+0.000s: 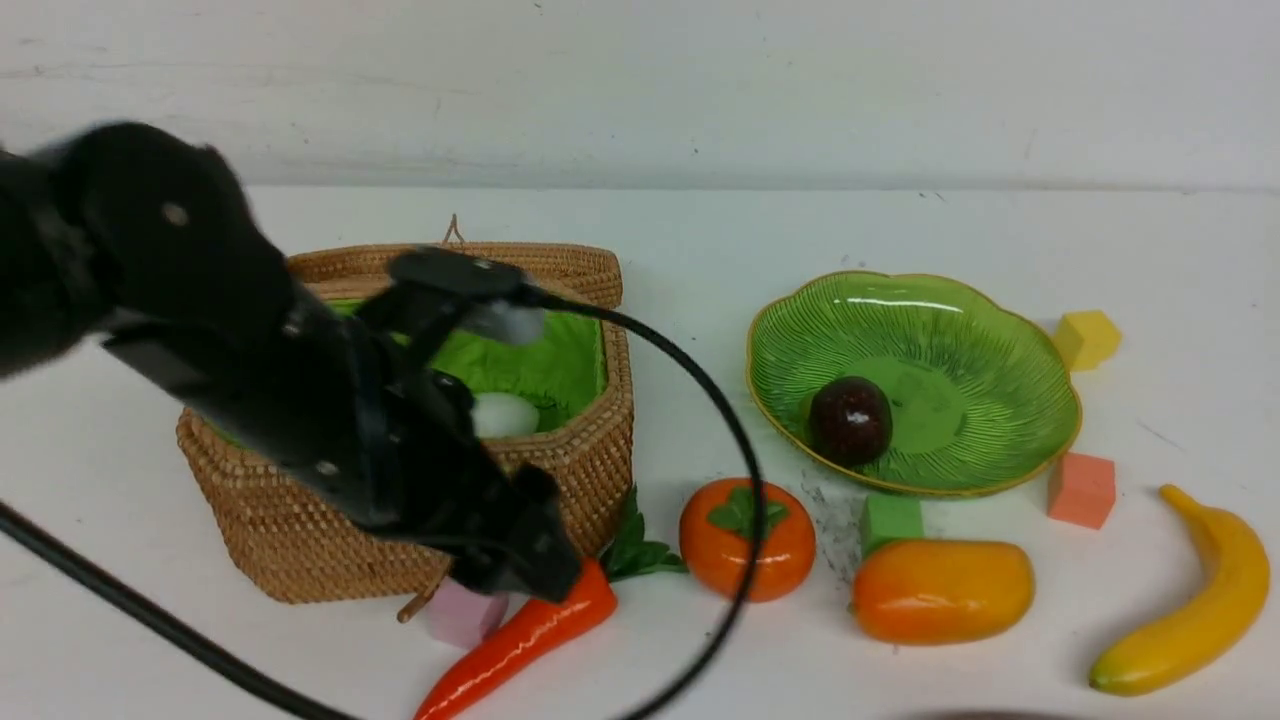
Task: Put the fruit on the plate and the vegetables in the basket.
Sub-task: Use the left arm to grab a carrot and put it into the left basket
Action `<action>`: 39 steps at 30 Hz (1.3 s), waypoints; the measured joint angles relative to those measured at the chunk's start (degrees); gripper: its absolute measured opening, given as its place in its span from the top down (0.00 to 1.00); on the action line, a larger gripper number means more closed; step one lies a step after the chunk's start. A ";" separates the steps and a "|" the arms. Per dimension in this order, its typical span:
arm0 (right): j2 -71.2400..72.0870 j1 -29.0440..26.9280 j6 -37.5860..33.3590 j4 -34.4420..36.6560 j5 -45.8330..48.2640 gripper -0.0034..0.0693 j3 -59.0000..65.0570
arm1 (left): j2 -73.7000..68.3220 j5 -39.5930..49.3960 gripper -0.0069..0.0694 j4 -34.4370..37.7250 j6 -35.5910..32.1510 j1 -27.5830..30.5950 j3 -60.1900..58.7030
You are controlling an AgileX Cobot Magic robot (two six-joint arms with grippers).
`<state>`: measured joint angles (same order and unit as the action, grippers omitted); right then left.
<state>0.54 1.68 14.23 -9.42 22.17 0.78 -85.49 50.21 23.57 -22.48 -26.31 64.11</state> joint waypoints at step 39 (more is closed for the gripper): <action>0.00 0.00 0.00 0.00 0.00 0.62 0.00 | -18.98 -15.58 0.14 -19.50 13.42 -7.98 -0.11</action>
<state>0.54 1.68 14.23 -9.42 22.17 0.78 -104.47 34.62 4.07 -9.06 -34.29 64.01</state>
